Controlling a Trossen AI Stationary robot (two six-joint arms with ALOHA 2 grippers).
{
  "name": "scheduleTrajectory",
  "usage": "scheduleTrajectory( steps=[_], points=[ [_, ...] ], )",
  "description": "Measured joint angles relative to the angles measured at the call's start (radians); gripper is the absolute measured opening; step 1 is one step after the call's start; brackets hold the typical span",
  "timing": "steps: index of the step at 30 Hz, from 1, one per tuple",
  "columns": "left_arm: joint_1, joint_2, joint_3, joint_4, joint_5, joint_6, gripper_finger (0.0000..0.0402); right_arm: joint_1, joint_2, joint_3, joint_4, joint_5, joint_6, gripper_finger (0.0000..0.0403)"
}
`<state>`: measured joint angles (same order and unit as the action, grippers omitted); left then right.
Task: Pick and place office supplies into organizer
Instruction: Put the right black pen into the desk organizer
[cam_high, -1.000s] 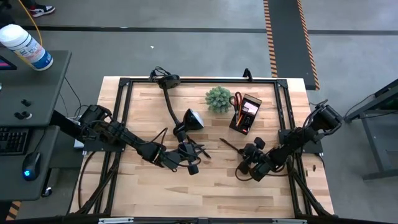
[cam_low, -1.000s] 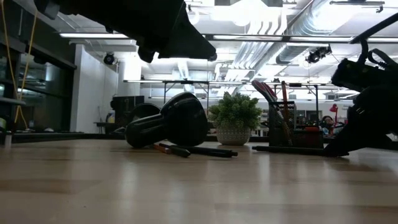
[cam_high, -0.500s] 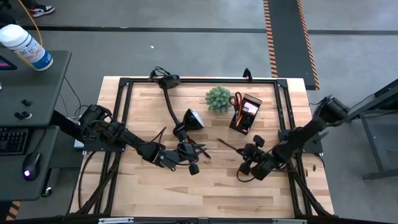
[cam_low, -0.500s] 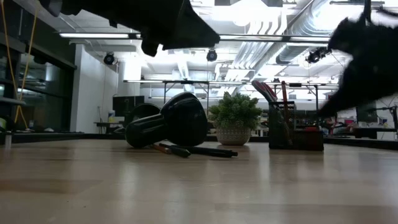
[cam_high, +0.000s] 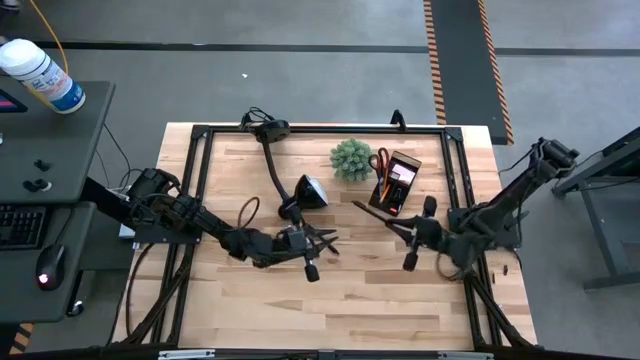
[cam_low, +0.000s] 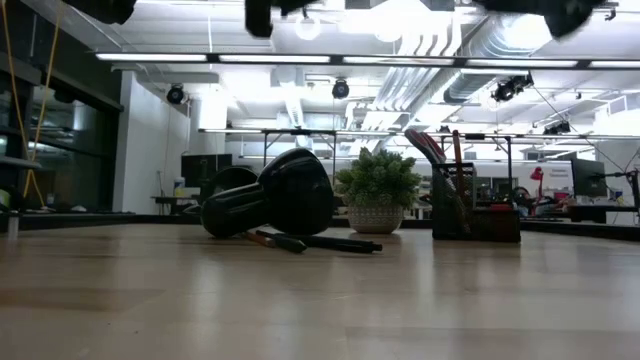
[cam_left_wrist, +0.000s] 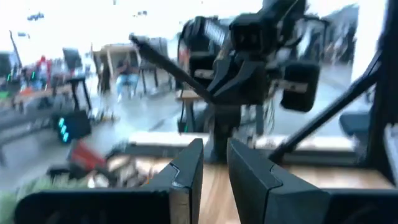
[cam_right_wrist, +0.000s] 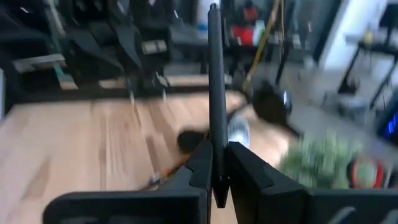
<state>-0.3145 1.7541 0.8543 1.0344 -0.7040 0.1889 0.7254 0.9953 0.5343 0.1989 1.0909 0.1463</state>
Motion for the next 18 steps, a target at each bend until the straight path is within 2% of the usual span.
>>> scheduleTrajectory(
  steps=[3,7,12,18],
  points=[
    [0.010,0.000,0.000,0.112,0.064,0.053,0.0062,-0.008,-0.017,0.002,0.162,-0.065,-0.213,0.0023],
    [0.038,0.000,0.000,0.244,0.241,0.050,0.0062,-0.035,-0.019,0.002,0.314,-0.202,-0.397,0.0023],
    [0.105,0.000,0.018,0.335,0.469,-0.074,0.0063,-0.094,-0.020,0.002,0.363,-0.337,-0.451,0.0023],
    [0.172,0.000,0.075,0.286,0.606,-0.109,0.0063,-0.176,-0.008,0.003,0.417,-0.495,-0.469,0.0023]
  ],
)
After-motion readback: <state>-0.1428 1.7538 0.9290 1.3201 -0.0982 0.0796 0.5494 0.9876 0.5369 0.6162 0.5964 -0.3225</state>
